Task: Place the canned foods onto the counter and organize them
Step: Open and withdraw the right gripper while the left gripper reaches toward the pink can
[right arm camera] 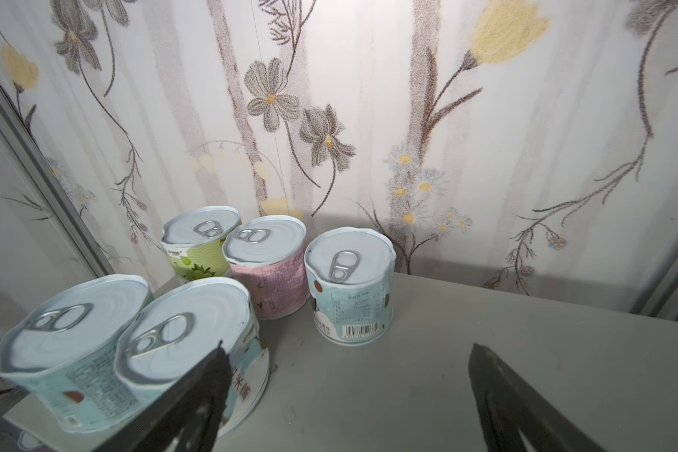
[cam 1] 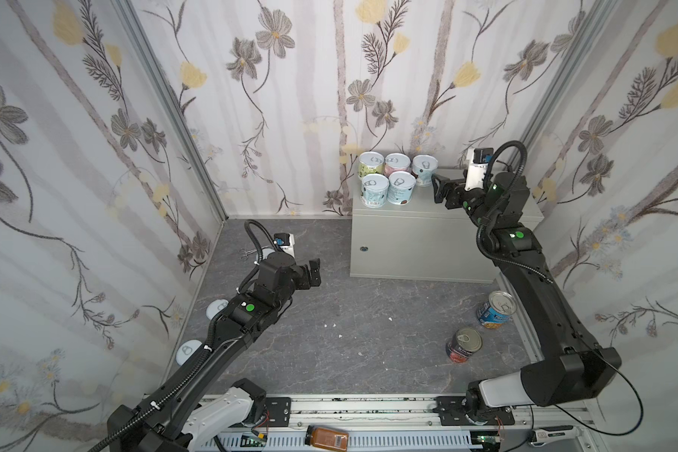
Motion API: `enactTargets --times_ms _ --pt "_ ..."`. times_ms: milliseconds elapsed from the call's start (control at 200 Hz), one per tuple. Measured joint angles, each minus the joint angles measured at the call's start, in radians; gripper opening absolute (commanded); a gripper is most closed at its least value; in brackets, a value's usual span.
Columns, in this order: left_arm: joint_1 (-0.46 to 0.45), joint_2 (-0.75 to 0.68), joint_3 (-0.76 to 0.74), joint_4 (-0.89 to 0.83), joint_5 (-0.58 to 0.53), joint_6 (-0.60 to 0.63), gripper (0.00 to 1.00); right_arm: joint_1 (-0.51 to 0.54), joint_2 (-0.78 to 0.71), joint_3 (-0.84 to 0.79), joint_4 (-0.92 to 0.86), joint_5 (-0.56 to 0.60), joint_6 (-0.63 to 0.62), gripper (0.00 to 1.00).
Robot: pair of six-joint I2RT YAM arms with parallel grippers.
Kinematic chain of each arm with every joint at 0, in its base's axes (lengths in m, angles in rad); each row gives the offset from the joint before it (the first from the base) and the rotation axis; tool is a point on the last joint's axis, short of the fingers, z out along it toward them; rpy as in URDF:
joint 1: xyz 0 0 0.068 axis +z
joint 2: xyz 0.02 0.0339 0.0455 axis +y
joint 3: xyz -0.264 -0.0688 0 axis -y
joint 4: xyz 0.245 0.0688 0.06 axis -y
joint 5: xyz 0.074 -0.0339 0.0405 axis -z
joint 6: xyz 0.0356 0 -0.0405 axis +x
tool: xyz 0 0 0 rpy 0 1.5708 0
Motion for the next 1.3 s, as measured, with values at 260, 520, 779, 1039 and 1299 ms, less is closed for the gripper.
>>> enactTargets --times_ms 260,520,779,1039,1299 --pt "0.126 0.017 0.051 -0.037 -0.009 0.02 1.0 0.043 -0.303 -0.294 0.097 0.024 0.039 1.0" --pt "0.253 0.101 0.063 -0.053 0.018 0.027 1.0 0.165 -0.53 -0.548 0.143 0.028 0.087 1.0" --pt "0.355 0.231 0.08 -0.034 0.022 0.048 1.0 0.241 -0.682 -0.762 0.166 0.019 0.16 1.0" --pt "0.376 0.413 0.108 0.037 -0.003 0.053 1.0 0.329 -0.766 -0.975 0.245 0.005 0.235 1.0" --pt "0.401 0.61 0.175 0.113 -0.043 0.052 1.0 0.412 -0.69 -1.08 0.354 -0.005 0.266 1.0"
